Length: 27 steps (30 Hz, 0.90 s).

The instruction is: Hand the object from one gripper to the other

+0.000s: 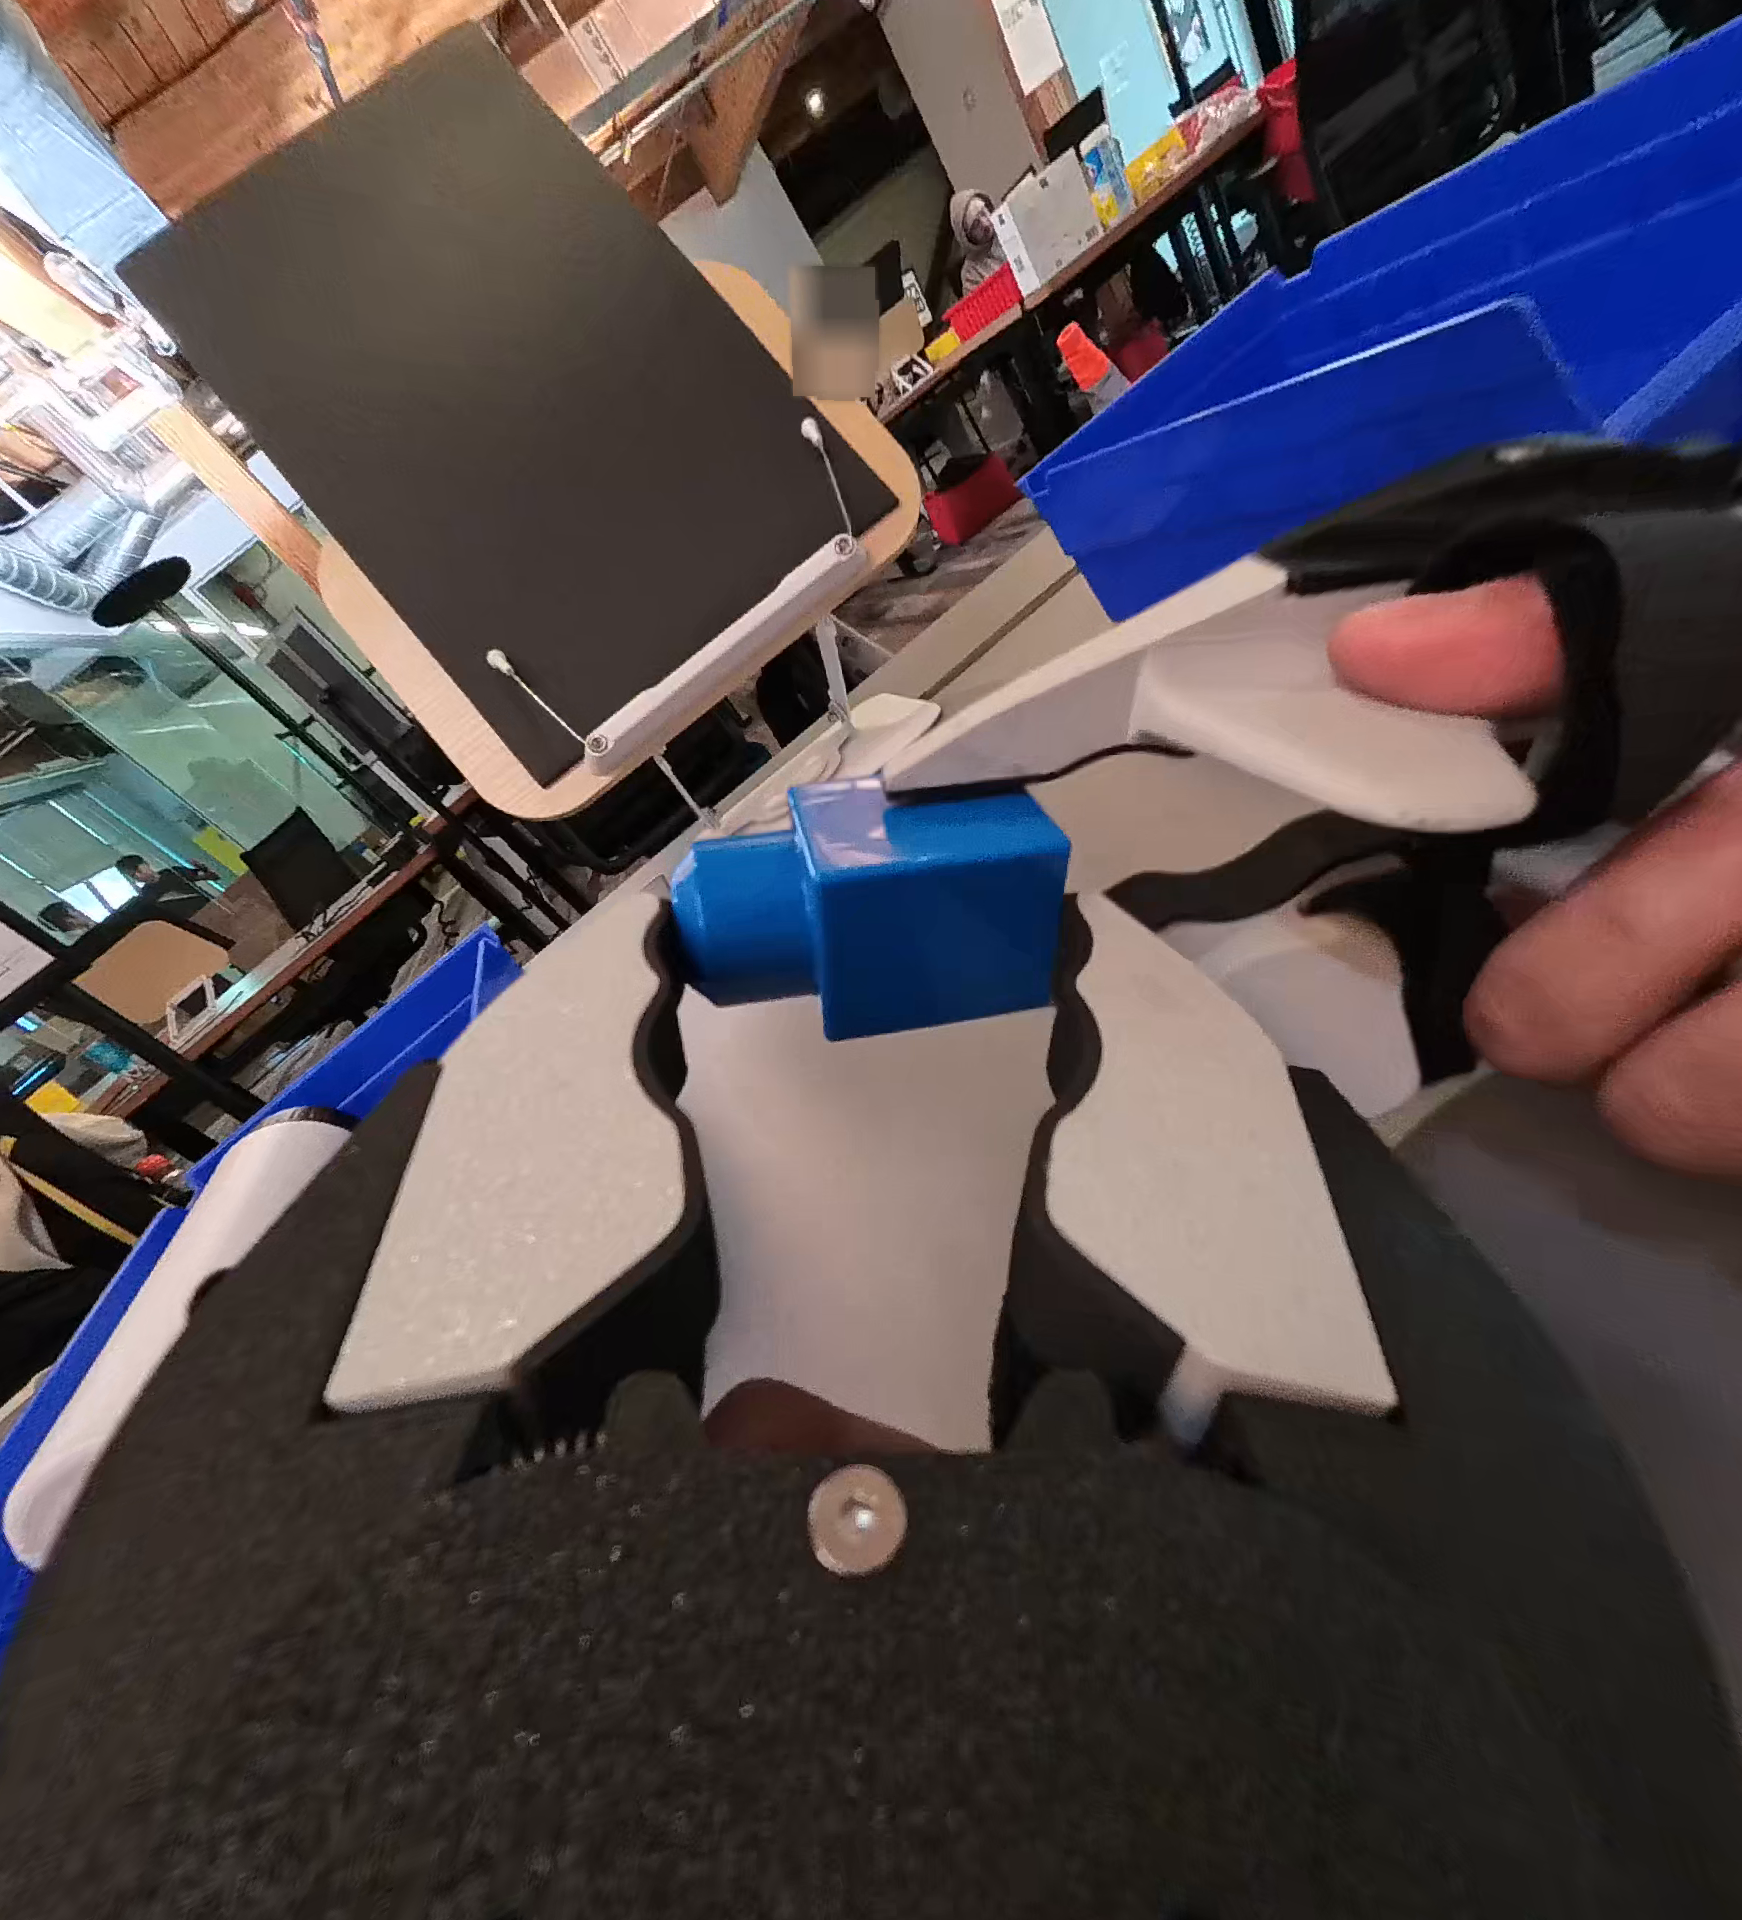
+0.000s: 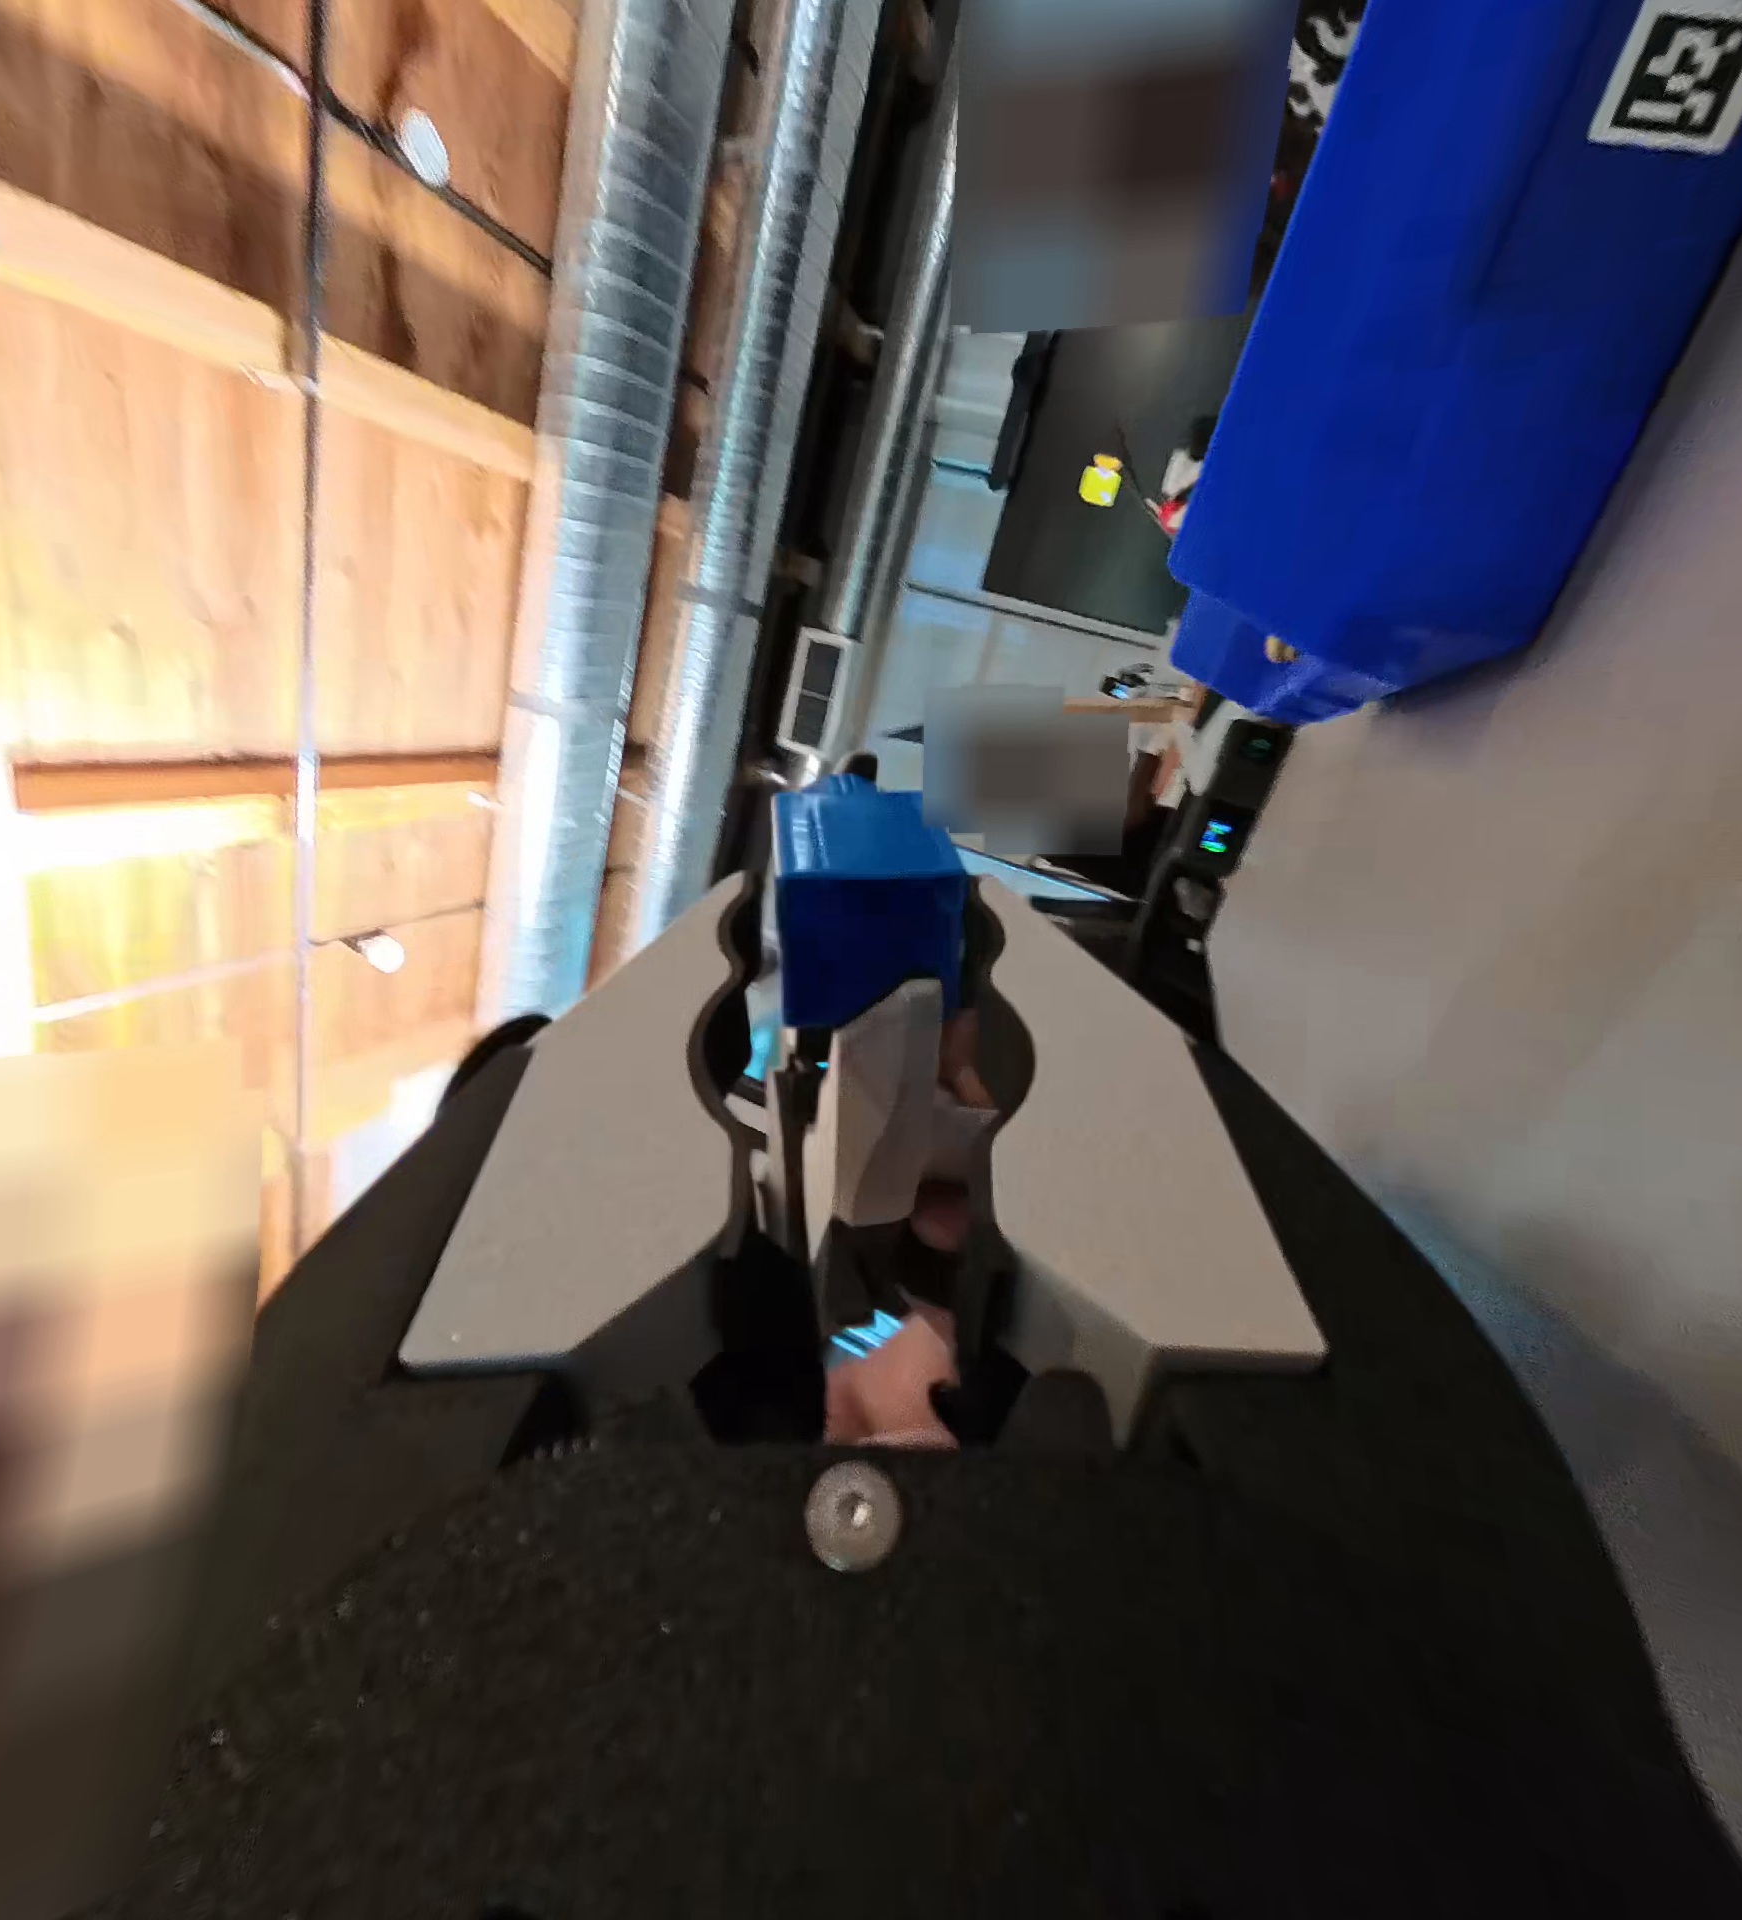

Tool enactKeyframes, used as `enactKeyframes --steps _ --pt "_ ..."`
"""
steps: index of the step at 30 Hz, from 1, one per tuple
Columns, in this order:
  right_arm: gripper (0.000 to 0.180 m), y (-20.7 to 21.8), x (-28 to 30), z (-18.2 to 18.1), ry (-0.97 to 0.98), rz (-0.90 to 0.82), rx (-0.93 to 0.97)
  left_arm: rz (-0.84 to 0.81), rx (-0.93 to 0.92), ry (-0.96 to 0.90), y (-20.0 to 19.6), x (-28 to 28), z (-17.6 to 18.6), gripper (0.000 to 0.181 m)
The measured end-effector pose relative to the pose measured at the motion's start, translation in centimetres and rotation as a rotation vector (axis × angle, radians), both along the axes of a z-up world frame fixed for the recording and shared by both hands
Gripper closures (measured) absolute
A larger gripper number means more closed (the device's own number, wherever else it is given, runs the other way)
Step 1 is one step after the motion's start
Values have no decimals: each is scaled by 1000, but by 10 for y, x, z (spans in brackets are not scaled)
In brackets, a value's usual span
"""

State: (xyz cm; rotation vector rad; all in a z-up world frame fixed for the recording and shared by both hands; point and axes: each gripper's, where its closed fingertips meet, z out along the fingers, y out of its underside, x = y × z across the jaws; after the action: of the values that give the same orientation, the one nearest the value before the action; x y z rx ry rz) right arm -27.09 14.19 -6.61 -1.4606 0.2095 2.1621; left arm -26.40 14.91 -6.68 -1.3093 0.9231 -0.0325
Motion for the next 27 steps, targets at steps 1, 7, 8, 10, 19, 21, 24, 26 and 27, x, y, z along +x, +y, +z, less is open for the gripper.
enactKeyframes --steps 1,7,8,10,19,21,24,26,27 --pt "137 1 2 -1 -39 0 21 4 -5 7 2 -1 -1 113" --pt "123 15 30 3 -439 -189 286 -8 -71 0 6 -6 -5 113" --pt "123 16 33 3 -547 -227 367 -12 -71 4 6 -6 -6 113" --pt "116 13 32 10 -704 -253 511 -27 -60 36 5 -4 -9 113" --pt "120 -8 17 -21 -1347 -145 973 -87 85 258 -9 14 -26 113" --pt "146 -12 14 -27 -1365 -116 986 -75 100 273 -9 15 -27 113" --pt "146 -12 19 -31 -1406 -61 943 -79 82 263 -11 17 -32 113" --pt "146 -1 35 -23 -1445 -124 905 -69 15 265 -13 11 -40 112" --pt "146 3 45 -13 -1450 -159 898 -60 -24 250 -15 7 -42 112"
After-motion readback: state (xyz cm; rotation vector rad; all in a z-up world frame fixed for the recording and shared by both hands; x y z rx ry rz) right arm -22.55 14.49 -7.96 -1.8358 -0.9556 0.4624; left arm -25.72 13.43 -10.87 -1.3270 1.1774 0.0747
